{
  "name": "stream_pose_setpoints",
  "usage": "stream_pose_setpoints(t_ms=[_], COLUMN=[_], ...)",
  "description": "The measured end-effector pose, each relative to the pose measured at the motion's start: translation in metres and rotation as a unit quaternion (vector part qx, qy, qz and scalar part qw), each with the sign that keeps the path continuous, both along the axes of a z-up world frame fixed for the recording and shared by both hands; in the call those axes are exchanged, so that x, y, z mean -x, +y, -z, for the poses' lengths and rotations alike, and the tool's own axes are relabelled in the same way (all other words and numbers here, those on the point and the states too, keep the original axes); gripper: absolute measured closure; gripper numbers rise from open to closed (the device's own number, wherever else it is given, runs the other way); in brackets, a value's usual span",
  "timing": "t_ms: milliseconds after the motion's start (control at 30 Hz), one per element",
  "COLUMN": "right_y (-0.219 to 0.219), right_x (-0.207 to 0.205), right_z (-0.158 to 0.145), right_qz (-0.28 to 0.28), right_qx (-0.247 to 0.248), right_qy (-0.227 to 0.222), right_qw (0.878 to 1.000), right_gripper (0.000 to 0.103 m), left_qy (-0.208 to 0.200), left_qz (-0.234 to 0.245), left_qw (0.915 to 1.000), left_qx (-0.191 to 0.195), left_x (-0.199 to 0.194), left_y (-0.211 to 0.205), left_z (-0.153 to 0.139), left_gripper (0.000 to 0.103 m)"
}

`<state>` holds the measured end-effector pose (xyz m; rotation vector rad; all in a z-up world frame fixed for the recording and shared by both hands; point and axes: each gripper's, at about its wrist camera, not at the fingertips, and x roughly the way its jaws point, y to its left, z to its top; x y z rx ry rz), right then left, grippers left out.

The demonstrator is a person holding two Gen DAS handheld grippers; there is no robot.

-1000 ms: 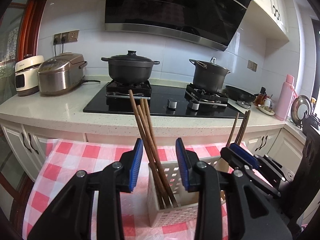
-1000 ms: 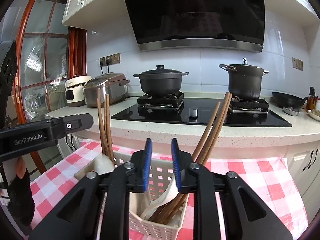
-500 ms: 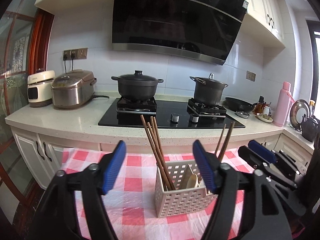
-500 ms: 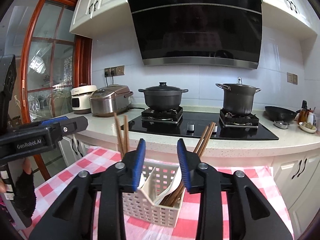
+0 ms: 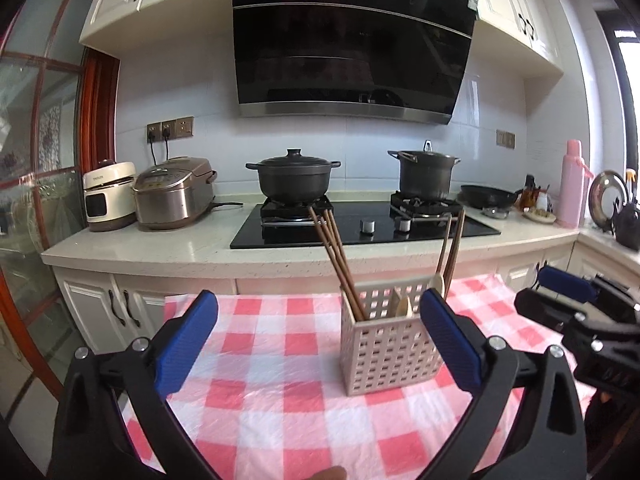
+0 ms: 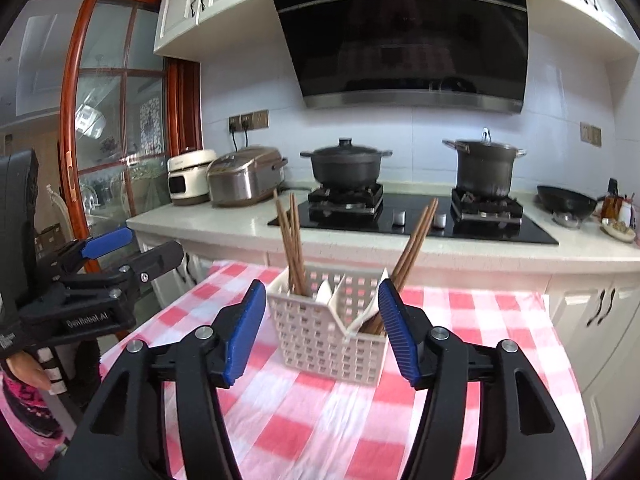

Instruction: Organize utensils

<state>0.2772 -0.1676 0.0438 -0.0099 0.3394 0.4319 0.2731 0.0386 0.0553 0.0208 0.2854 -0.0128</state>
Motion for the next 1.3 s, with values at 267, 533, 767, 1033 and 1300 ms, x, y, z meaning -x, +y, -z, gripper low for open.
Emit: stream_pose_setpoints(t_ms=[267,533,767,1033,1300], right_y=[-0.008,-0.020,-0.024,-0.028,-0.031], right_x=[0.011,0.018,0.021,0.025,0.026], right_z=[0.009,0.016,0.011,0.011,0.010], right_qz=[0.008,0.020,0.023,0.017,0.020], right_qx=[-0.021,-0.030,-0.025,-0.029,-0.033], right_qy=[0.053,0.072,0.059,0.052,0.046], right_qw=[0.998,0.997,0.998,0.998,0.998], right_gripper=[0.041,0.033,0.027,0.019,0.018], left_qy=[0.008,0.034,0.035,0.034,0.030], left_qz=[-0.002,0.015,0.022,0.026,0.026], left_qw=[0.9999,0.9991,0.9990,0.9987,0.9989], left_qx=[-0.008,0.019,0.016,0.026,0.023], left_x=[0.025,0.032,0.031,0.033,0.038], left_y=[-0.006,-0.008,-0.017,-0.016,-0.017], left_z=[0.018,0.027,0.029,0.026,0.024], left_gripper=[0.005,0.005,0.005,0.005,0.005])
